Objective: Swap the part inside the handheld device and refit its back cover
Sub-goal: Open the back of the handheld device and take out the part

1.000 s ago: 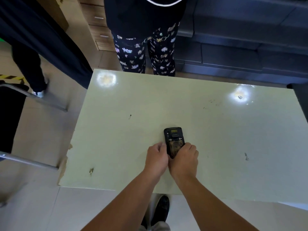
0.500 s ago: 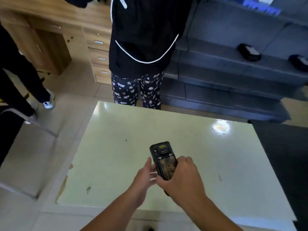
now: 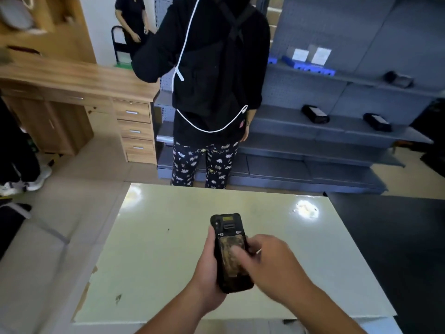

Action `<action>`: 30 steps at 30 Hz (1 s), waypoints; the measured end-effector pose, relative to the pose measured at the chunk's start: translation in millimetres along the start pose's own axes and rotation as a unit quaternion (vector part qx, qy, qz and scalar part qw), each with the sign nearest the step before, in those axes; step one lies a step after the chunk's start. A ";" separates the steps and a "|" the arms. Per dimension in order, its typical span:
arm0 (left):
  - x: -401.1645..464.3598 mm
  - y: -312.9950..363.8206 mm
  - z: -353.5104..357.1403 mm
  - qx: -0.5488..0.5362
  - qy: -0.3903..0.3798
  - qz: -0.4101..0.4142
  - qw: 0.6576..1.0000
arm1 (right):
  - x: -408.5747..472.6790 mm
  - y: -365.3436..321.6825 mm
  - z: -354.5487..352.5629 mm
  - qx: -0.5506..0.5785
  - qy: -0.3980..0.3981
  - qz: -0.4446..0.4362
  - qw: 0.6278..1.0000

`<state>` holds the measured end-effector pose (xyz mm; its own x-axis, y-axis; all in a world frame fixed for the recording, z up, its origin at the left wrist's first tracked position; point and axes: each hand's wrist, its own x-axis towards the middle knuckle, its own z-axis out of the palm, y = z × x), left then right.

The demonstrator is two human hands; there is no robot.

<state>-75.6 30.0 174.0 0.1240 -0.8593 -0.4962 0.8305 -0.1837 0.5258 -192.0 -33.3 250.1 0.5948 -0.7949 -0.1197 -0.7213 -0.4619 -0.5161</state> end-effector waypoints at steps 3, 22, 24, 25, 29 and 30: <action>-4.1 -3.1 4.7 -0.040 -0.036 0.006 0.999 | 13.8 22.8 -20.6 -0.038 0.043 -0.082 0.995; -19.4 9.4 22.8 -0.040 -0.090 -0.018 0.995 | 53.9 27.8 -56.8 -0.080 -0.039 -0.268 0.959; -21.7 8.8 21.7 -0.027 -0.091 -0.021 0.995 | 53.8 28.3 -58.0 -0.087 -0.043 -0.282 0.954; -23.2 7.9 21.2 -0.020 -0.090 -0.022 0.995 | 53.0 28.3 -58.8 -0.089 -0.047 -0.287 0.953; -28.8 6.9 18.6 -0.004 -0.089 -0.023 0.996 | 56.3 25.6 -59.9 -0.112 -0.069 -0.311 0.941; -30.2 7.2 17.6 -0.004 -0.089 -0.023 0.996 | 58.0 24.1 -59.6 -0.118 -0.076 -0.317 0.938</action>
<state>-83.0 46.3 204.9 -0.0118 -0.9211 -0.3892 0.8375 -0.2217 0.4994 -196.1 -113.9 281.2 0.9616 -0.2739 0.0180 -0.2535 -0.9114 -0.3240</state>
